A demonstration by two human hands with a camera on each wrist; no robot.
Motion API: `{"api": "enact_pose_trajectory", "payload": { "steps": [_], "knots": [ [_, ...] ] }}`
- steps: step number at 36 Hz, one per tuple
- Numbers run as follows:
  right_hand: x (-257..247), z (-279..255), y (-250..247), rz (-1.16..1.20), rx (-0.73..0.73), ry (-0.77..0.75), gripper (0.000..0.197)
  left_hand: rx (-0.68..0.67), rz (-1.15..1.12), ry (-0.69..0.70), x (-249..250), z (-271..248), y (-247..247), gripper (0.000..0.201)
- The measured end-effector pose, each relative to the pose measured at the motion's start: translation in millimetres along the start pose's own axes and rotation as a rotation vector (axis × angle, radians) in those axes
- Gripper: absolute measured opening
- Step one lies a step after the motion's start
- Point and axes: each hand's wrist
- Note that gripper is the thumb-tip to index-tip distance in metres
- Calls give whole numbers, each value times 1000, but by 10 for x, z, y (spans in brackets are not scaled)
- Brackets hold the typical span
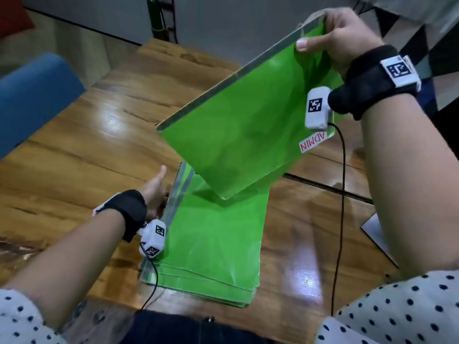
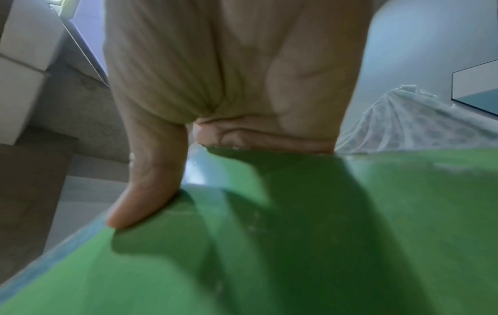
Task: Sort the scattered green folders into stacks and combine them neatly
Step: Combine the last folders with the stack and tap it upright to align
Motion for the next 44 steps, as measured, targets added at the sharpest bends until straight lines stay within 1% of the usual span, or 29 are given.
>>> {"api": "enact_pose_trajectory", "payload": {
  "steps": [2,3,4,5,6,7,8,9,10,11,12,13,15,16,17,19,21,22,23,25,28,30,31,33,35,37,39,41,44],
  "knots": [
    [-80,-7,40,-45,-35,27,15,3,-15,14,-15,27,0,103],
    [-113,-16,59,-72,-73,60,14,28,-23,36,-37,88,-14,95],
    [-129,-17,82,-94,-121,101,14,62,5,69,-68,123,-20,81],
    [-132,-22,117,-124,-166,145,15,111,36,99,-79,147,-15,63],
    [-113,-23,162,-158,-204,183,16,171,54,97,-71,160,-8,49],
    [-71,-22,225,-198,-230,217,15,206,32,96,-64,159,-9,42],
    [1,-17,306,-242,-243,241,16,200,-8,117,-55,162,-6,51],
    [81,-27,398,-286,-256,249,17,160,-30,134,-45,141,-14,70],
    [200,-27,508,-328,-266,257,19,97,-33,109,-36,108,-28,87],
    [321,-29,613,-372,-275,259,19,25,-49,83,-42,95,-38,100],
    [445,-32,718,-419,-279,263,19,-21,-82,56,-63,96,-52,107],
    [569,-40,821,-447,-266,265,20,-46,-119,41,-83,89,-65,111],
    [790,-48,982,-427,-176,242,22,-50,-126,56,-123,65,-77,111],
    [883,-50,1047,-421,-119,220,27,-61,-107,49,-131,49,-53,110],
    [961,-55,1113,-433,-67,196,36,-50,-93,69,-141,52,-46,108],
    [1064,-90,1230,-515,-13,173,52,-30,-52,120,-155,69,-38,108],
    [1180,-144,1330,-622,4,162,58,-41,5,157,-201,137,-44,127],
    [1236,-179,1367,-657,5,170,59,-56,88,154,-224,149,-31,137],
    [1308,-215,1399,-680,5,171,60,-55,183,142,-245,142,-16,139],
    [1440,-285,1445,-674,-5,194,61,-11,346,131,-233,89,56,127],
    [1597,-359,1502,-655,15,231,62,66,496,117,-180,112,152,123],
    [1674,-392,1542,-692,25,235,62,166,514,116,-167,156,198,97],
    [1713,-407,1559,-721,18,237,62,204,499,119,-165,169,209,88],
    [1784,-451,1568,-775,-24,245,68,248,481,132,-157,164,243,84],
    [1860,-523,1537,-806,-109,298,78,260,502,124,-152,162,263,85],
    [1962,-614,1467,-830,-186,397,85,272,531,116,-143,187,257,84],
    [2069,-751,1371,-826,-198,540,86,277,549,103,-141,221,248,83],
    [2193,-913,1249,-792,-125,692,83,272,554,101,-142,247,239,84],
    [2401,-1234,1061,-689,72,950,74,273,562,95,-157,301,211,94]
  ]
}}
Point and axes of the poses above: each hand's wrist, its own z-axis towards the middle knuckle, its own y-axis out of the palm, x = y × z, and after that the axes turned 2 degrees about -y, right-handed
